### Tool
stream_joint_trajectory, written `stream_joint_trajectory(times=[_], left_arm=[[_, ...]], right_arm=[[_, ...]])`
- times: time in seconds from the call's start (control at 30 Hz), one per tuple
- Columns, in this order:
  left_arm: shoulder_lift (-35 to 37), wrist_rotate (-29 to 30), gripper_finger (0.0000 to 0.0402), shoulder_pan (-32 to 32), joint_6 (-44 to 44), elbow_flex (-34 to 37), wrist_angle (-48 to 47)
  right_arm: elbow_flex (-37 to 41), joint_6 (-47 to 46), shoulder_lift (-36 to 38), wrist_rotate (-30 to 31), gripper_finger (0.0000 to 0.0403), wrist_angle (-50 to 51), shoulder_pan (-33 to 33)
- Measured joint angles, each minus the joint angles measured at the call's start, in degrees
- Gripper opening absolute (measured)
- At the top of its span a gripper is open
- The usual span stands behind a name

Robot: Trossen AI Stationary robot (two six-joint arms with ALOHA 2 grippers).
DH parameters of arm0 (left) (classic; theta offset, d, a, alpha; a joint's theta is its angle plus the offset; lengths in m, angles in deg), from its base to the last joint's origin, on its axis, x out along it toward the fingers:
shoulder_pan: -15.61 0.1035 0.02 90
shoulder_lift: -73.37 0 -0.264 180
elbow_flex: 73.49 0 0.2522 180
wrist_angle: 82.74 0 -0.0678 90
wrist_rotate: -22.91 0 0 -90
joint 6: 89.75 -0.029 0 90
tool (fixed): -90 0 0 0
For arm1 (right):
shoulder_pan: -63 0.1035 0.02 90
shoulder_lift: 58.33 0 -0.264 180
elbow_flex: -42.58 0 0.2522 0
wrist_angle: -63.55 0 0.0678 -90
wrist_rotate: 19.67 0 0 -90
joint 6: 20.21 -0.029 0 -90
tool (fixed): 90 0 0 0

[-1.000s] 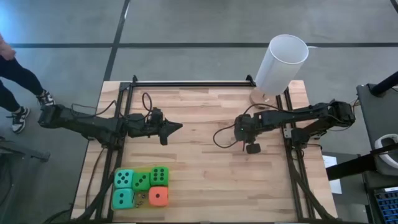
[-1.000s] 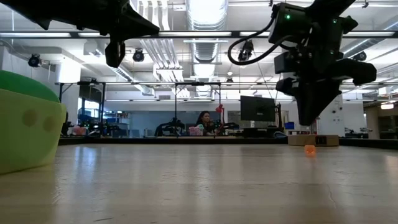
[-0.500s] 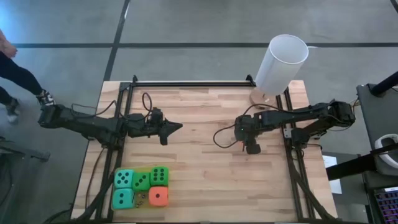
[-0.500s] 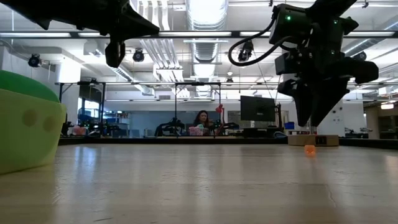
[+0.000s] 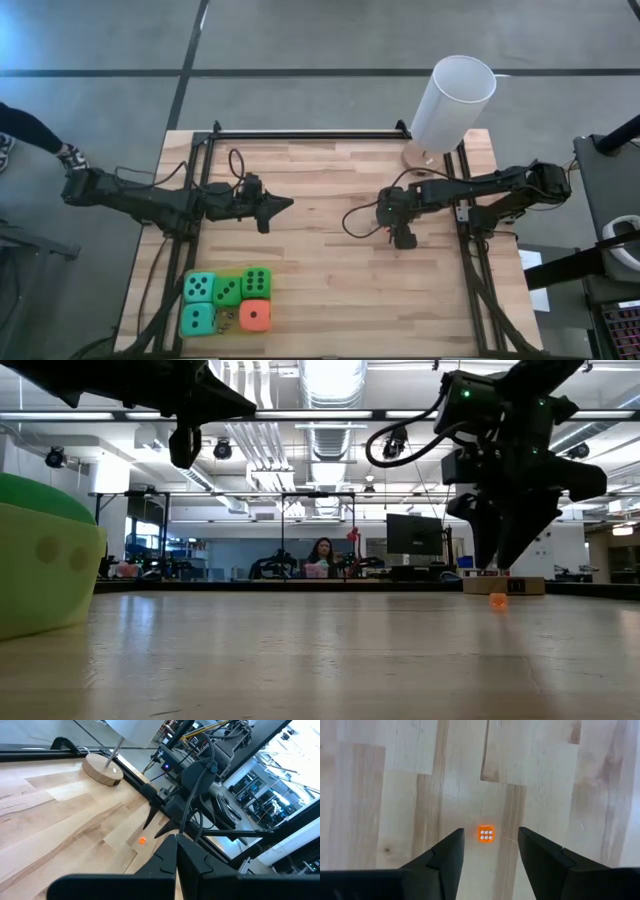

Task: Pick & Place Dice
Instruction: Put the orange dice into the yellow bin

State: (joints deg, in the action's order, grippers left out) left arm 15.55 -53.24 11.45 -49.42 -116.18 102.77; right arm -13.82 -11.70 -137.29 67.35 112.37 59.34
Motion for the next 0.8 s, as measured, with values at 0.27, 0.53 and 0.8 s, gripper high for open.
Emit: stream_joint_trajectory(times=[0.27, 0.53, 0.8], left_arm=[[0.0, 0.0, 0.0006, 0.0, 0.0, 0.0, 0.0], [0.0, 0.0, 0.0006, 0.0, 0.0, 0.0, -0.2], [0.0, 0.0, 0.0006, 0.0, 0.0, 0.0, -0.3]], right_arm=[[2.8, -0.6, -1.2, 0.0, 0.0183, -3.9, 0.0], [2.6, -0.6, -4.8, 0.0, 0.0178, -4.4, 0.0], [2.4, 0.7, -8.1, 0.0, 0.0178, -4.4, 0.0]])
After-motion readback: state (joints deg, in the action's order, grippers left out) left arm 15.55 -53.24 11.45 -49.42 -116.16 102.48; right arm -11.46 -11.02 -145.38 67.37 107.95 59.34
